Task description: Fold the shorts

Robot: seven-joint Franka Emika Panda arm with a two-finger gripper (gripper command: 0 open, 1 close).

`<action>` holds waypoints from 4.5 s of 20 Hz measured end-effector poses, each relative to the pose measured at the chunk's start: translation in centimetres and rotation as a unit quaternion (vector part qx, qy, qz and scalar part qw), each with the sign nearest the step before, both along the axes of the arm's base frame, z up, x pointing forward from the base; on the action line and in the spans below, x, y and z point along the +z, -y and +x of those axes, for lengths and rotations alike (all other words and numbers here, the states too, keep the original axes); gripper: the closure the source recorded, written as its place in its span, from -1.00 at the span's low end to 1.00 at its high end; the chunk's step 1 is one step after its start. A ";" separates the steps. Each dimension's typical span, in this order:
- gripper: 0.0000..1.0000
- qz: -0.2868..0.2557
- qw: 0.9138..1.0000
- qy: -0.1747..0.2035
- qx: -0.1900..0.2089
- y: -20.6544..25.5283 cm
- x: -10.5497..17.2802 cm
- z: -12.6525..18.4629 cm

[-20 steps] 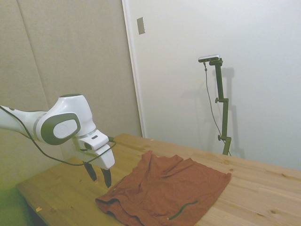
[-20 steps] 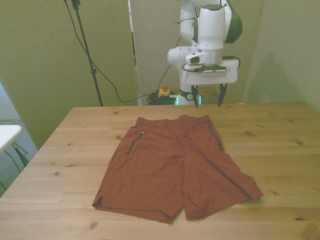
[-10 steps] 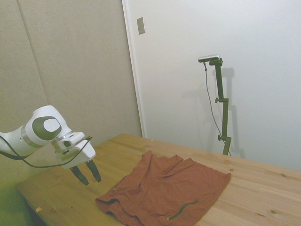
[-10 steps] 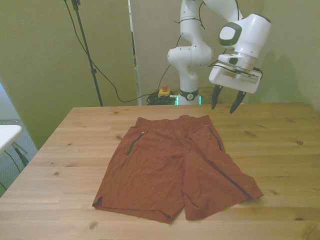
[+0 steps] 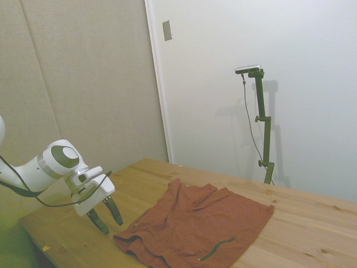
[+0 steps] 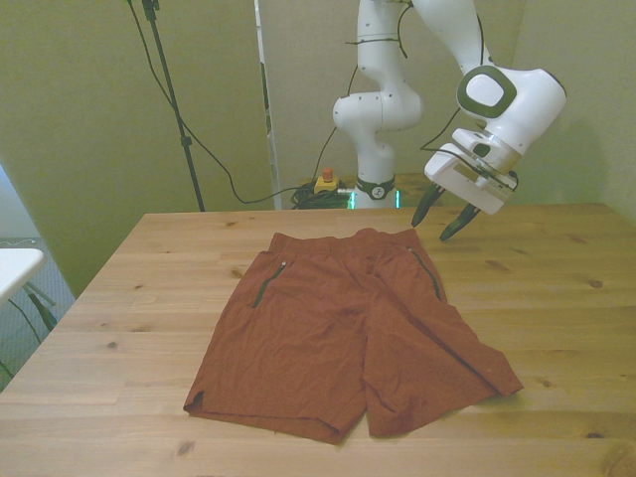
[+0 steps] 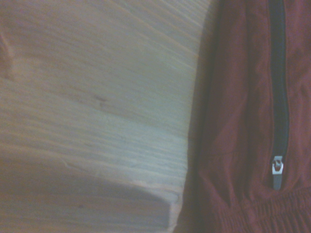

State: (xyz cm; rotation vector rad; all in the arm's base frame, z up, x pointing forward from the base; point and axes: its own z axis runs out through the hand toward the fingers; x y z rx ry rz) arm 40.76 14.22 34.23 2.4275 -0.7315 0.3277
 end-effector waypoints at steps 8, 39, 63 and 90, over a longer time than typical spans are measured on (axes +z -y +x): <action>-1.00 -0.048 0.999 -0.005 0.001 2.5 -0.9 1.2; 1.00 -0.054 0.998 -0.042 -0.005 2.8 -3.2 1.7; 1.00 0.142 0.974 0.103 -0.140 19.0 11.9 0.9; -1.00 0.234 0.920 0.091 -0.302 37.8 2.4 -0.2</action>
